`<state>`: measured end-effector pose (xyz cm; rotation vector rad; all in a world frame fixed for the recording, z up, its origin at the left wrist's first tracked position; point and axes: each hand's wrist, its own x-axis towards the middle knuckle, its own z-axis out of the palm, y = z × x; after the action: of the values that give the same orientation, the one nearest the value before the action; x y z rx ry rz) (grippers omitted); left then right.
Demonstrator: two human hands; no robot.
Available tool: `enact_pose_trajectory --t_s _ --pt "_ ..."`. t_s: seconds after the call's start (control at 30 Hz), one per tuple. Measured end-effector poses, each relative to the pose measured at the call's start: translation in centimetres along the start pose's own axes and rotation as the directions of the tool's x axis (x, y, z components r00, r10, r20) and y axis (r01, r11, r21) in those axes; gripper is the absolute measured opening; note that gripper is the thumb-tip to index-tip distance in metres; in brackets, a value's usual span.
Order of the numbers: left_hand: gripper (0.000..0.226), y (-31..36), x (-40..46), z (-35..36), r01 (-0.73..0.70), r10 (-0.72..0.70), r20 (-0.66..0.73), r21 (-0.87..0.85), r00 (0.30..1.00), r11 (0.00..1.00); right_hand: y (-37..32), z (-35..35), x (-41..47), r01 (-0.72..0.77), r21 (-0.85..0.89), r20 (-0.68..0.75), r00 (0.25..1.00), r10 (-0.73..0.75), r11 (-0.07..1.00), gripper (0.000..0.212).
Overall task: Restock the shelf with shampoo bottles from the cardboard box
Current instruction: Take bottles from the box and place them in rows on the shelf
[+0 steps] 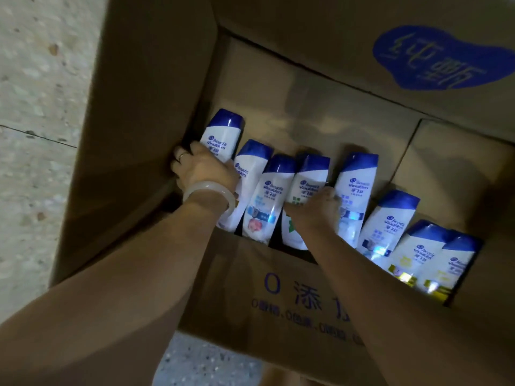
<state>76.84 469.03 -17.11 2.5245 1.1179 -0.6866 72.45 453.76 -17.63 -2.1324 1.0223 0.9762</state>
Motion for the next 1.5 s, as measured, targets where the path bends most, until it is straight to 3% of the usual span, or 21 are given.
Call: enact_pose_trajectory --t_s 0.1,0.2,0.33,0.53,0.77,0.87,1.07,1.23,1.5 --pt "0.062 0.3 0.3 0.1 0.001 0.002 0.041 -0.092 0.999 0.996 0.7 -0.4 0.4 0.002 -0.004 -0.034 0.999 -0.002 1.000 0.072" --pt "0.068 0.5 1.0 0.2 -0.015 0.020 0.066 -0.074 0.998 0.997 1.2 -1.0 0.9 -0.013 0.079 -0.076 0.997 0.019 0.997 0.066" --pt "0.060 0.0 1.5 0.3 -0.028 0.049 0.111 -0.177 0.993 0.984 1.6 -2.3 1.5 -0.011 0.255 0.018 1.000 0.006 0.967 0.055" --pt "0.052 1.1 -0.8 -3.2 -0.126 0.172 0.075 -0.419 0.982 0.899 1.3 -7.6 0.6 0.018 0.481 0.109 0.991 -0.080 0.876 0.043" --pt "0.043 4.9 -10.3 -12.3 -0.125 0.333 0.213 -0.643 0.919 0.756 -1.1 -17.2 -6.9 0.063 0.568 0.143 0.974 -0.174 0.821 0.052" --pt "0.048 7.3 -15.4 -16.9 -0.140 0.412 0.225 -0.710 0.883 0.690 -2.7 -21.9 -11.8 0.169 0.578 0.081 0.962 -0.262 0.799 0.031" --pt "0.045 12.6 -25.2 -26.2 -0.268 0.532 0.108 -0.769 0.840 0.580 -4.8 -32.7 -21.8 0.305 0.657 0.022 0.906 -0.422 0.689 0.035" --pt "0.038 16.3 -33.6 -34.1 -0.396 0.603 -0.004 -0.758 0.798 0.519 -3.4 -42.8 -30.4 0.358 0.692 -0.121 0.913 -0.389 0.627 0.035" --pt "0.043 21.6 -49.1 -47.1 -0.580 0.797 -0.043 -0.709 0.603 0.401 0.2 -57.2 -45.5 0.512 0.713 -0.351 0.852 -0.387 0.480 0.035"
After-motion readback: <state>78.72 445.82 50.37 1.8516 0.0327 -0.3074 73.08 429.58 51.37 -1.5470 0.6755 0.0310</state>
